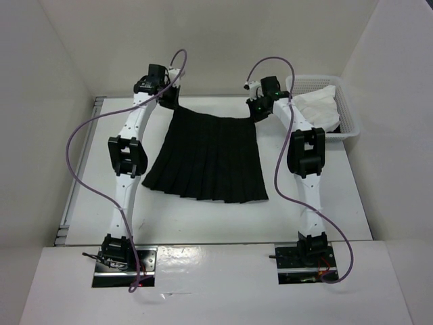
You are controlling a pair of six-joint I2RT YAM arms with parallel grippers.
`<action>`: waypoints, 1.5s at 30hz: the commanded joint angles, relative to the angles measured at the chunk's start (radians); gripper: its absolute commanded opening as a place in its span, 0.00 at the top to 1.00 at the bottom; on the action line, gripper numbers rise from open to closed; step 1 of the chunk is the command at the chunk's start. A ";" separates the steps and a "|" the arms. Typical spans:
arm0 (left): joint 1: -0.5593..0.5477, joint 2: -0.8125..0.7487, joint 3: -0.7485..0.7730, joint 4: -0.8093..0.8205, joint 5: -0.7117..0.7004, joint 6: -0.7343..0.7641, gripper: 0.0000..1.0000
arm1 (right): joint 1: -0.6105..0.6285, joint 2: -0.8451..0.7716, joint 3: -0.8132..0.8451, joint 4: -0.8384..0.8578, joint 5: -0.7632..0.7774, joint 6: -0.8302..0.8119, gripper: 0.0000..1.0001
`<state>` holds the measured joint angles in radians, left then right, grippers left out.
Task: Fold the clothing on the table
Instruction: Fold the skirt
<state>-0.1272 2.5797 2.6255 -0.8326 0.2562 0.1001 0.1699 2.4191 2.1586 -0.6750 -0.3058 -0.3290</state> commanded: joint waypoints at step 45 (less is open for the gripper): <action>0.037 -0.760 -0.883 0.177 -0.055 0.020 0.85 | 0.065 -0.733 -0.603 0.204 0.287 -0.030 1.00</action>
<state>-0.1337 1.8896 1.8126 -0.7258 0.2893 0.0982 0.2420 1.7725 1.5902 -0.4622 -0.0879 -0.3119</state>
